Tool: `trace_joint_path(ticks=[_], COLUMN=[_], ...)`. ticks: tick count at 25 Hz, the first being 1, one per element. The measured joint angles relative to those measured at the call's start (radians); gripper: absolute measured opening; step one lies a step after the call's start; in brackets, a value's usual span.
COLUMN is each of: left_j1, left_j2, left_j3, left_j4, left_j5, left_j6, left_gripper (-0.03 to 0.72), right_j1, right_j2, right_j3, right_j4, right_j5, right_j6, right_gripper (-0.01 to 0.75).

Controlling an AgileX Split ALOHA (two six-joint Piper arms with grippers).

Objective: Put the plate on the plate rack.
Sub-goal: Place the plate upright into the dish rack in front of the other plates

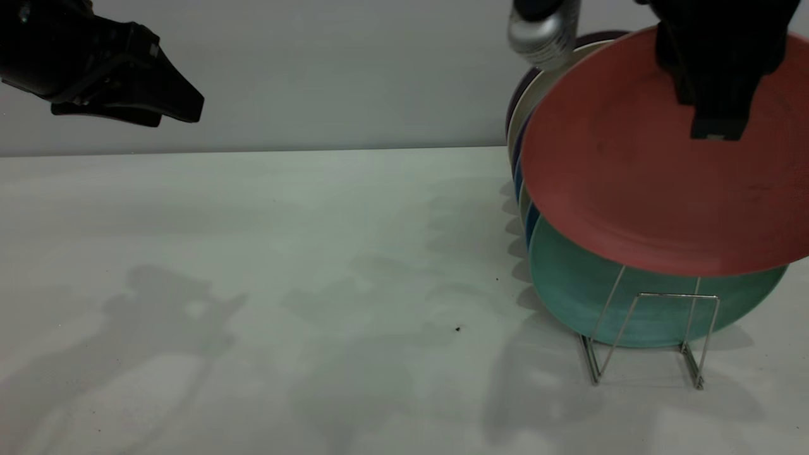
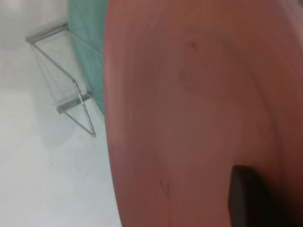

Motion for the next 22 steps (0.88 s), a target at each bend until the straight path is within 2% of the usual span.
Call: trace_joint_path(ticks=[10, 22], left_j1=[0.0, 0.0], left_j2=[0.0, 0.0], left_j3=[0.0, 0.0], left_j4=[0.0, 0.0], left_j5=[0.006, 0.006], left_j6=[0.0, 0.0], left_gripper=[0.498, 0.497], right_j1=[-0.007, -0.013], right_j2=[0.006, 0.007], right_j3=[0.004, 0.17], right_j4=[0.019, -0.052], right_j5=[-0.03, -0.17], right_j6=[0.0, 0.079], right_gripper=[0.126, 0.126])
